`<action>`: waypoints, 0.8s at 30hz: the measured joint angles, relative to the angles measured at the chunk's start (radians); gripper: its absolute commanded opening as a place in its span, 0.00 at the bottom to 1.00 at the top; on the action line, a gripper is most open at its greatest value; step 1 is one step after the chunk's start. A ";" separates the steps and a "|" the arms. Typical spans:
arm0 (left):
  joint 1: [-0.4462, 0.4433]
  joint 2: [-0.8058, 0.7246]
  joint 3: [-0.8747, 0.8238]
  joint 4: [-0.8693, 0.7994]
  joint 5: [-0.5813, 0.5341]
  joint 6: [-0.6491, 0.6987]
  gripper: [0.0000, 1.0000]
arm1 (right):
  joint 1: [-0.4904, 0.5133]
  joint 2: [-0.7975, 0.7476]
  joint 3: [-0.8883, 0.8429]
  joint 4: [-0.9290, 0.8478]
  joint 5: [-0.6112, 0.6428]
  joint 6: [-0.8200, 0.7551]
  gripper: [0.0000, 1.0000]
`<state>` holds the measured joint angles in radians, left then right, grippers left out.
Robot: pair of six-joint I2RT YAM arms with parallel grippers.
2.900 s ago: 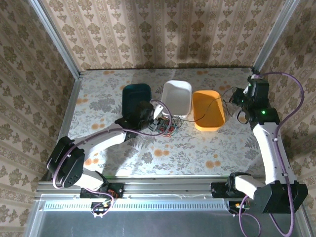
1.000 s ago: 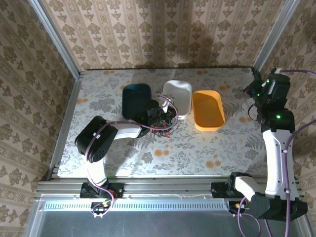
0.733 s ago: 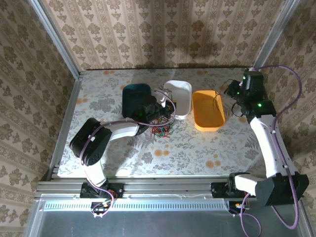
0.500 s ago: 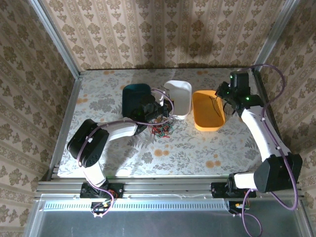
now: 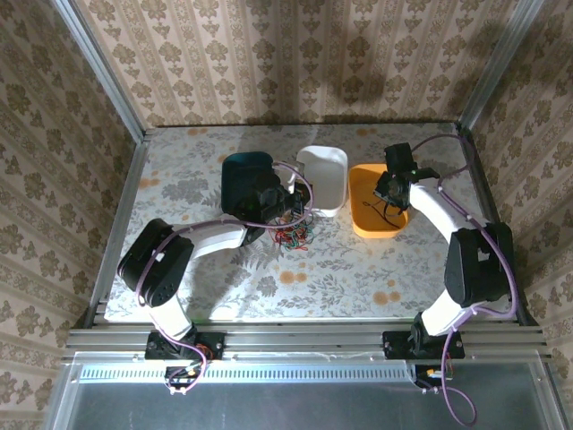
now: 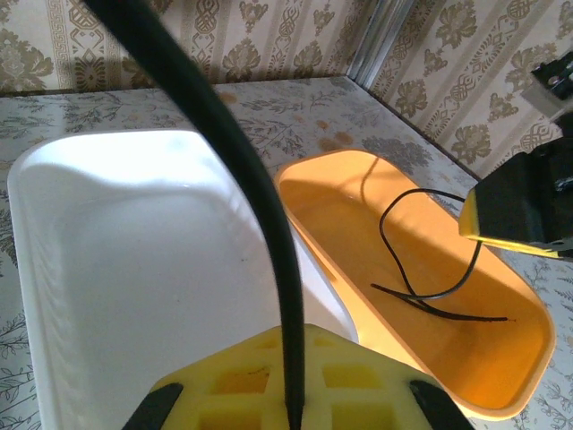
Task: Untangle the cables
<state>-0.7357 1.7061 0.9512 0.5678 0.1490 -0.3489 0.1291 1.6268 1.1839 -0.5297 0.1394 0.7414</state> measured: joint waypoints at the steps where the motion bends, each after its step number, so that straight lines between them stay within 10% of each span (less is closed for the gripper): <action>1: 0.000 0.000 0.000 0.000 0.000 0.000 0.00 | 0.000 0.005 0.000 -0.003 0.000 0.005 0.31; 24: 0.021 0.000 0.000 0.000 0.023 -0.026 0.00 | 0.000 -0.255 -0.116 -0.174 0.032 -0.052 0.46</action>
<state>-0.7147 1.7061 0.9516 0.5678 0.1722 -0.3744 0.1291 1.3716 1.0679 -0.7033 0.1719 0.6891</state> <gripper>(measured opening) 0.077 0.468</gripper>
